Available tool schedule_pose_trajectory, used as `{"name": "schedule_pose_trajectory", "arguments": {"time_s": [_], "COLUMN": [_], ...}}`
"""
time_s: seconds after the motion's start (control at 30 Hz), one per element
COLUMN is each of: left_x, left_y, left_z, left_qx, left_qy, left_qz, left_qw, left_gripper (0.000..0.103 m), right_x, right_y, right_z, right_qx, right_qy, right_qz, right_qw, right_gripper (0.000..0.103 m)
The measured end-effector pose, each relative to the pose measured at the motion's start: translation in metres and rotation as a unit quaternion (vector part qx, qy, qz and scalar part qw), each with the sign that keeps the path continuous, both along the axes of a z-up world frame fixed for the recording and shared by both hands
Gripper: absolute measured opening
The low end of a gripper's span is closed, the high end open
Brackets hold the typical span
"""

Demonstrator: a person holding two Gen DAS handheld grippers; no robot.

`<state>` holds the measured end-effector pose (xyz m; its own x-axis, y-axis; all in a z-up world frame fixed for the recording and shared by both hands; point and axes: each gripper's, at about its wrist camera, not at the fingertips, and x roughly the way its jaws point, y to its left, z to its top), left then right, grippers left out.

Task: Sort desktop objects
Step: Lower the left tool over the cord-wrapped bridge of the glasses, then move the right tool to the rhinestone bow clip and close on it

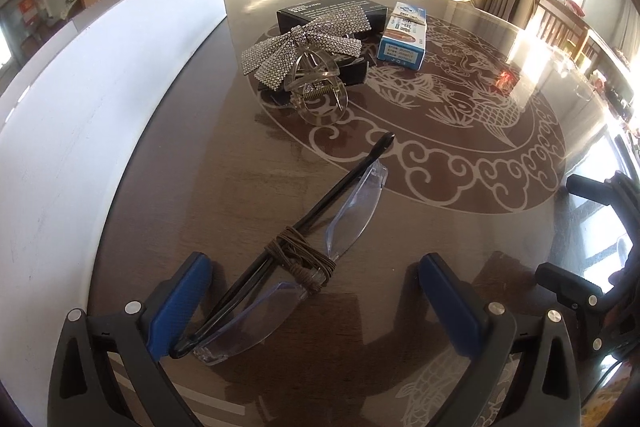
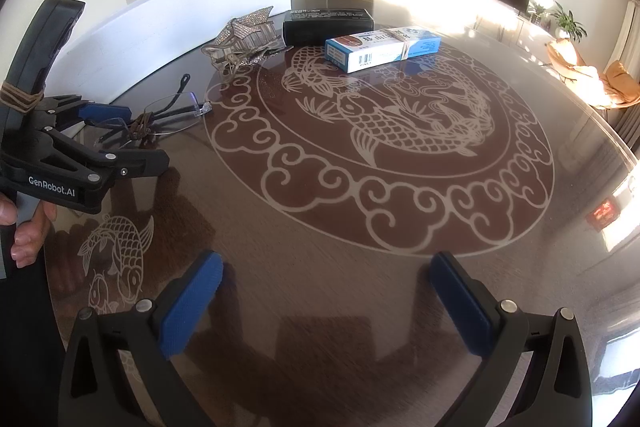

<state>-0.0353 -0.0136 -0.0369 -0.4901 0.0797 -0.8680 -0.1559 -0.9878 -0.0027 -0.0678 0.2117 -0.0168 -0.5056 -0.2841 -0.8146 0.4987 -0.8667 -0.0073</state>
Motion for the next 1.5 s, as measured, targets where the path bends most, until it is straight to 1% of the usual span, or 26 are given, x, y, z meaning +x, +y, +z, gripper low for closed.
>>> {"name": "schedule_pose_trajectory", "arguments": {"time_s": [0.37, 0.8, 0.83, 0.97, 1.03, 1.5], "left_x": [-0.004, -0.006, -0.006, -0.01, -0.01, -0.014], "left_y": [0.004, 0.006, 0.005, -0.009, -0.016, -0.012], "left_z": [-0.002, -0.004, -0.004, -0.005, -0.005, -0.008], "left_qx": [0.001, 0.002, 0.001, 0.002, 0.001, -0.002], "left_qy": [0.015, 0.017, 0.018, 0.02, 0.02, 0.026], "left_qz": [0.019, 0.025, 0.03, 0.081, 0.098, 0.104], "left_qw": [0.9997, 0.9995, 0.9994, 0.9965, 0.995, 0.9943], "left_gripper": [0.103, 0.103, 0.103, 0.103, 0.103, 0.103], "right_x": [0.0, 0.0, 0.0, 0.0, 0.0, -0.001], "right_y": [0.0, 0.0, 0.0, 0.0, 0.0, -0.001], "right_z": [0.0, 0.0, 0.0, 0.0, 0.0, -0.001], "right_qx": [0.0, 0.0, 0.0, 0.0, 0.0, 0.001], "right_qy": [0.0, 0.0, 0.0, 0.0, 0.0, 0.0], "right_qz": [0.0, 0.0, 0.0, 0.0, 0.0, 0.0], "right_qw": [1.0, 1.0, 1.0, 1.0, 1.0, 1.0], "right_gripper": [0.103, 0.103, 0.103, 0.103, 0.103, 0.103]}}
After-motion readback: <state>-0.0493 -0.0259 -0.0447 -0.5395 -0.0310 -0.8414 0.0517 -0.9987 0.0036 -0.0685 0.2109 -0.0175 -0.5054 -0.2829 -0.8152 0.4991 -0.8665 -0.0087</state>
